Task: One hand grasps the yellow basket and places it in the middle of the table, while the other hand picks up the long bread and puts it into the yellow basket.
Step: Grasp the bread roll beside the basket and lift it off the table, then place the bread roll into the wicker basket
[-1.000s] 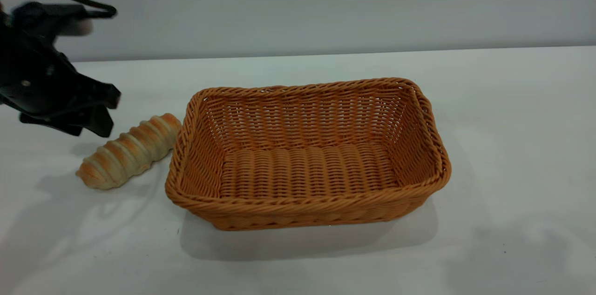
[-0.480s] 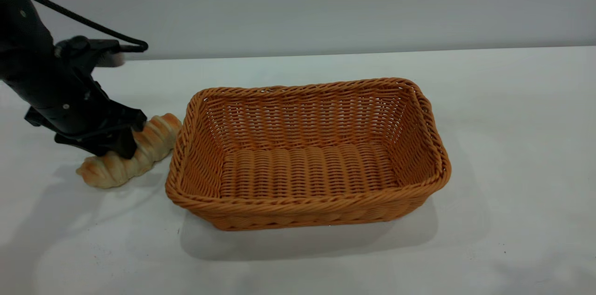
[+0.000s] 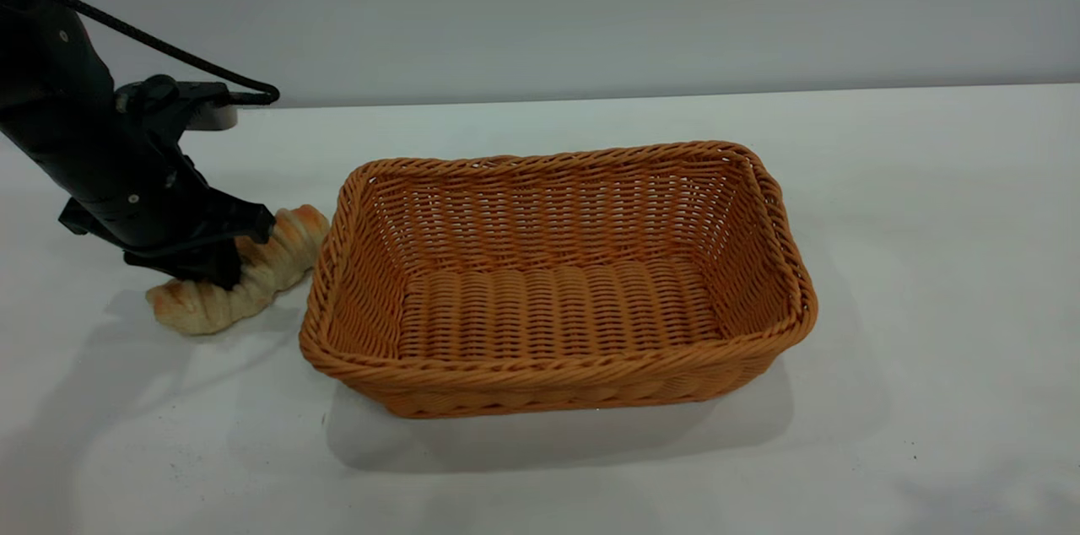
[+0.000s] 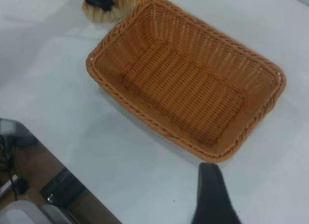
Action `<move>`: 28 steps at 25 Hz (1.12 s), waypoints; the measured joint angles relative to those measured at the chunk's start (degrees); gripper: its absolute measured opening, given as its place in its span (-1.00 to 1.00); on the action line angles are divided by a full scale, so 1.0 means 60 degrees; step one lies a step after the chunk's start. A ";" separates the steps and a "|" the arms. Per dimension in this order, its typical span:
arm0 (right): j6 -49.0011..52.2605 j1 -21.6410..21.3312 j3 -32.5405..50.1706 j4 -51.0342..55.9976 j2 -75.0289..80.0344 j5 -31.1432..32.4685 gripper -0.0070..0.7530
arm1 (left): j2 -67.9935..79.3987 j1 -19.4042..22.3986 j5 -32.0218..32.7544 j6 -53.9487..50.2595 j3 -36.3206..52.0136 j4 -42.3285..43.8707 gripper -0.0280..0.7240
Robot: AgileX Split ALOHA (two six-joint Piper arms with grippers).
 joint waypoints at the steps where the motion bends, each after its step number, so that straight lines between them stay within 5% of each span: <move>1: 0.0000 0.0000 0.0000 0.0000 0.0000 0.0000 0.39 | -0.0101 0.0000 0.0024 0.0039 0.0020 0.0000 -0.76; 11: 0.0000 0.0000 0.0000 0.0000 0.0000 -0.0008 0.38 | -0.2782 -0.0348 0.0447 0.0194 0.0059 -0.0123 -0.77; 23: 0.0000 0.0000 0.0000 0.0000 -0.0010 -0.0001 0.38 | -0.3543 -0.3771 0.0750 0.0193 0.0076 -0.0464 -0.77; 28: 0.0000 0.0000 0.0000 0.0000 -0.0210 -0.0001 0.38 | -0.3293 -0.4325 0.1084 0.0193 0.0076 -0.0464 -0.77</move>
